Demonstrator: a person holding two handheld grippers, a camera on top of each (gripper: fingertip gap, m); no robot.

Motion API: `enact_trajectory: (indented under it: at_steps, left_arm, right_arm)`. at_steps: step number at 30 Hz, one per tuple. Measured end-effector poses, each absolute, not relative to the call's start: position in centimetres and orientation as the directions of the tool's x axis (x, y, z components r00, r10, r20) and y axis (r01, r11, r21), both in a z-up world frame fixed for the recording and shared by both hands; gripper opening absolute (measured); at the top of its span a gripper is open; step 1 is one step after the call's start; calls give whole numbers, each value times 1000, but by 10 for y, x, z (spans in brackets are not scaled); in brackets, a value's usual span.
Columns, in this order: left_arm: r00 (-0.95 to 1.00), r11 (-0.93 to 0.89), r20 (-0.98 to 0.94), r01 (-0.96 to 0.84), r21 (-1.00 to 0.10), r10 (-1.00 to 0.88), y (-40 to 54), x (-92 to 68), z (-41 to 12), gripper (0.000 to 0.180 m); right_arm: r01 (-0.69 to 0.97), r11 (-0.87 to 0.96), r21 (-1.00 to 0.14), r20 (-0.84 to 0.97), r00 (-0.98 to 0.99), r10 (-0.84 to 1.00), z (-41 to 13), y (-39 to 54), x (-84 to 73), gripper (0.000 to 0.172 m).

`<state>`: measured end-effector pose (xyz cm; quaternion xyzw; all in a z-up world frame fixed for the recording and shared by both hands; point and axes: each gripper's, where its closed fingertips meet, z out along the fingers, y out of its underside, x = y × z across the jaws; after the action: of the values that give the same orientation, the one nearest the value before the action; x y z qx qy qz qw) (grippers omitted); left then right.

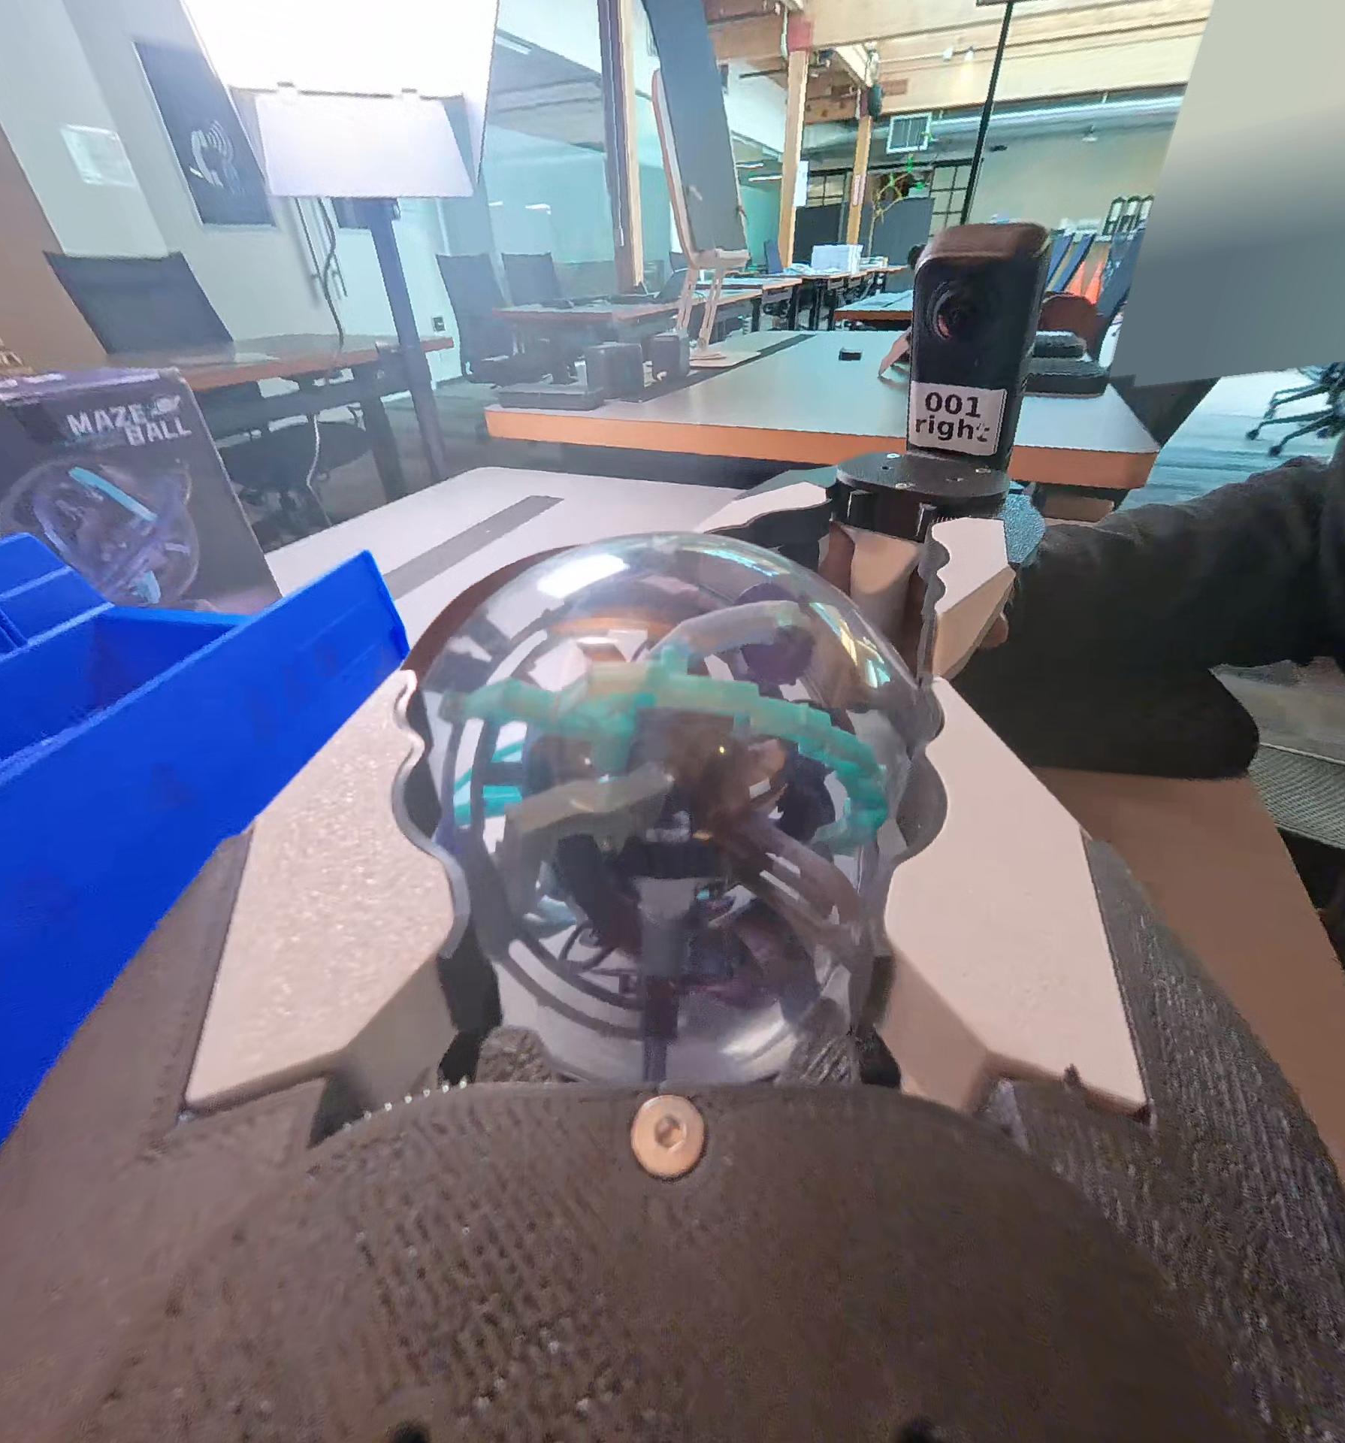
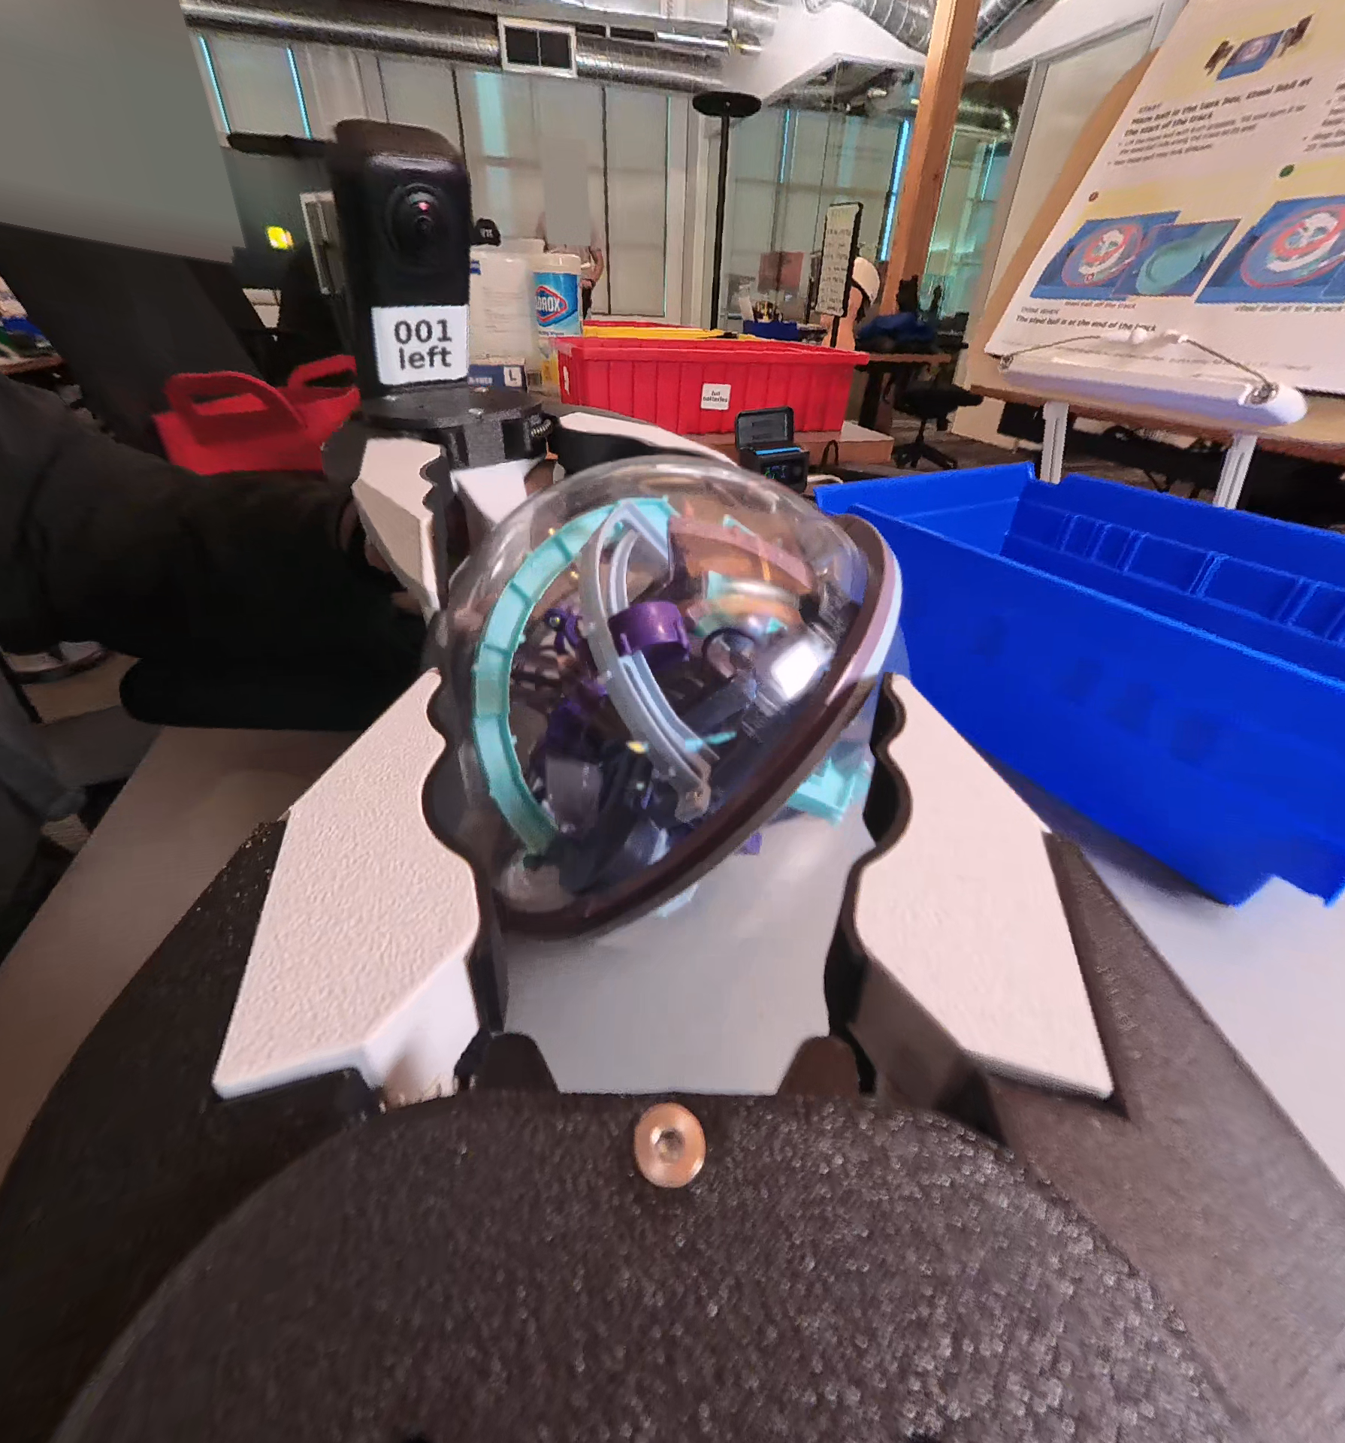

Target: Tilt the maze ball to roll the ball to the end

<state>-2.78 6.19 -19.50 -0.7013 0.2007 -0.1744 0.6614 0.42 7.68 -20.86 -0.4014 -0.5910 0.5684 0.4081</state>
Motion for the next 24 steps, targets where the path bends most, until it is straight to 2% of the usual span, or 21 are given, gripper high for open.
enact_trajectory:
  at_steps: [3, 8, 12, 16, 18, 24]
  left_arm:
    - [844, -81, 72, 34, -996, -532, 57, -42, -199, 118]
    - [777, -198, 286, 210, -957, -561, 56, -59, -211, 127]
    - [738, -207, 350, 282, -937, -577, 56, -61, -212, 125]
    - [703, -229, 400, 330, -916, -588, 53, -67, -211, 115]
    - [686, -245, 433, 360, -900, -585, 52, -72, -212, 112]
    - [626, -263, 477, 407, -875, -617, 43, -79, -210, 85]
  right_arm:
    - [19, 9, -1000, 2, -344, 939, -213, 83, 11, 93]
    - [34, -13, -999, -25, -371, 928, -216, 83, 11, 78]
    - [37, -35, -999, -46, -370, 928, -216, 87, 12, 69]
    - [54, -85, -995, -100, -382, 919, -217, 92, 17, 58]
    - [63, -106, -992, -122, -381, 917, -217, 97, 18, 40]
    - [111, -201, -973, -230, -430, 873, -220, 100, 23, 27]
